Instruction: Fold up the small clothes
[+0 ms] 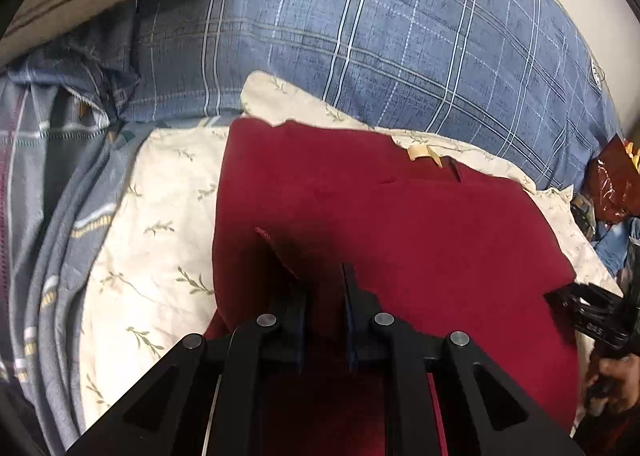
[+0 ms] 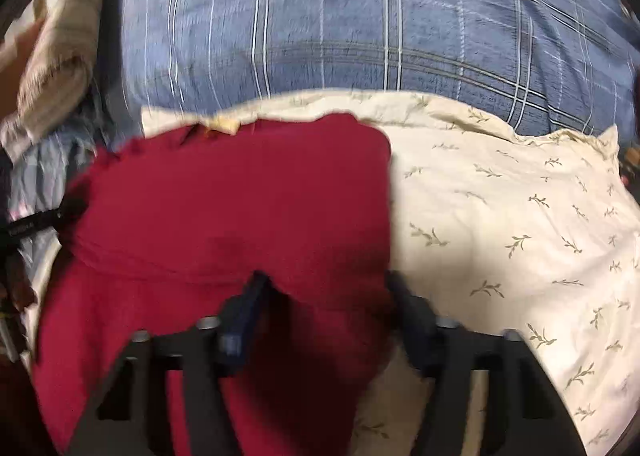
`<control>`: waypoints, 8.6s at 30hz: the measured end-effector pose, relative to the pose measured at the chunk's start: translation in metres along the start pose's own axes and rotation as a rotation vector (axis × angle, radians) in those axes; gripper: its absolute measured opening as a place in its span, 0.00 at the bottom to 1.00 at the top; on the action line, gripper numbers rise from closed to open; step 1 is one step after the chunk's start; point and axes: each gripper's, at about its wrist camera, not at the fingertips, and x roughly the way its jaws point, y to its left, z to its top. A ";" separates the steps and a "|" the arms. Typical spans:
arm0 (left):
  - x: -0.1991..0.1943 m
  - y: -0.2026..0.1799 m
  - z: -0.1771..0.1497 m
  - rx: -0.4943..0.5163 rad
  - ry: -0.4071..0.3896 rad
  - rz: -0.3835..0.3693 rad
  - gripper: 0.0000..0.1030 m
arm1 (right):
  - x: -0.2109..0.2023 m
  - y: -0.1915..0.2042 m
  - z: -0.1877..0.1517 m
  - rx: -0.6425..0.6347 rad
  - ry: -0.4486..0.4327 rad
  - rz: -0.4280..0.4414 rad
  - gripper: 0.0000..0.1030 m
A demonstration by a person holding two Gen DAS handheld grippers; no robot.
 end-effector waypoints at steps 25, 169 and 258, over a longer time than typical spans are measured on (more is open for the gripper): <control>0.003 -0.014 -0.007 0.059 -0.025 0.066 0.25 | -0.013 -0.005 0.032 0.081 -0.071 0.123 0.46; -0.171 -0.005 -0.218 -0.023 0.217 -0.064 0.35 | -0.114 0.020 -0.213 0.134 0.253 0.662 0.68; -0.010 0.015 0.053 -0.224 -0.200 -0.045 0.73 | -0.007 -0.063 0.083 0.472 -0.176 0.533 0.61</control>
